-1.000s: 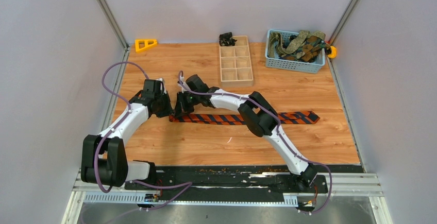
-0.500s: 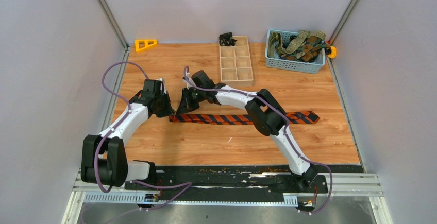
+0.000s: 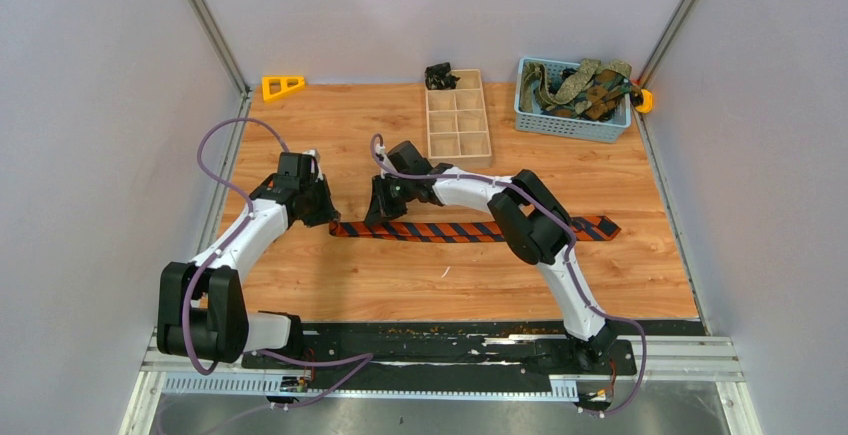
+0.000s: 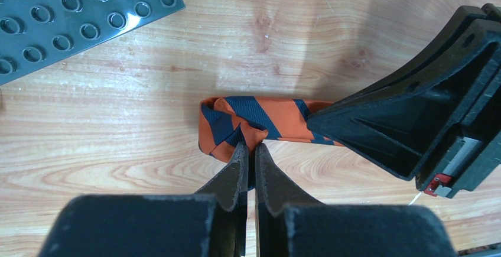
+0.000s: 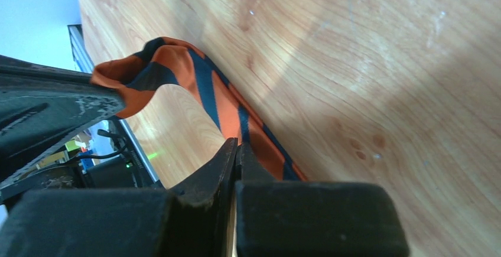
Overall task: Roll the ties
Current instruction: Roll the tie at the center of the board.
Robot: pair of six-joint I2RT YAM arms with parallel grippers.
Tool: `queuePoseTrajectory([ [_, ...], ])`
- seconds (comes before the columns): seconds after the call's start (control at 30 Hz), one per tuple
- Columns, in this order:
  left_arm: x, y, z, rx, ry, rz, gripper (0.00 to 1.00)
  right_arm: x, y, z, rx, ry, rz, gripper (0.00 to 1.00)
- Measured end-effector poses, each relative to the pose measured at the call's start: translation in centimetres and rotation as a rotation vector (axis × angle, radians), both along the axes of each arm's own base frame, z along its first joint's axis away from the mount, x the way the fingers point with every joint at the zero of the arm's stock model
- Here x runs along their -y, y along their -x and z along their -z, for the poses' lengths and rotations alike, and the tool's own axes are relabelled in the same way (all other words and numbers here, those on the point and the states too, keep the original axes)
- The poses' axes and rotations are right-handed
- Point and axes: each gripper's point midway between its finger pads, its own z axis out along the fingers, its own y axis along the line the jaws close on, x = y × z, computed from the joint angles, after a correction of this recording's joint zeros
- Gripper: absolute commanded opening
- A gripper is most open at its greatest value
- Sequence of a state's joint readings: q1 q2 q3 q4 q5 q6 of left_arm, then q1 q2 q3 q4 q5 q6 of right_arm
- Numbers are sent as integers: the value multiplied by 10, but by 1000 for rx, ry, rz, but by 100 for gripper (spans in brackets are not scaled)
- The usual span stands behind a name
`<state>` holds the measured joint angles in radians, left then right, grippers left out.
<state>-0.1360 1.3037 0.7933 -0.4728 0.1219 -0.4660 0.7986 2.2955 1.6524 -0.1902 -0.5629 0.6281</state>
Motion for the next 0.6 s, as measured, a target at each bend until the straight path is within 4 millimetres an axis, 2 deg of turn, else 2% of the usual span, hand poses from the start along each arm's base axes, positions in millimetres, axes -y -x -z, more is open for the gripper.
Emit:
queuePoseTrajectory([
  [0.27,6,-1,-1,4,29,16,0,5,1,8,3,25,3,0],
  [0.6,27,-6,1,9,81,60,0,7,3,12,0,33,4,0],
])
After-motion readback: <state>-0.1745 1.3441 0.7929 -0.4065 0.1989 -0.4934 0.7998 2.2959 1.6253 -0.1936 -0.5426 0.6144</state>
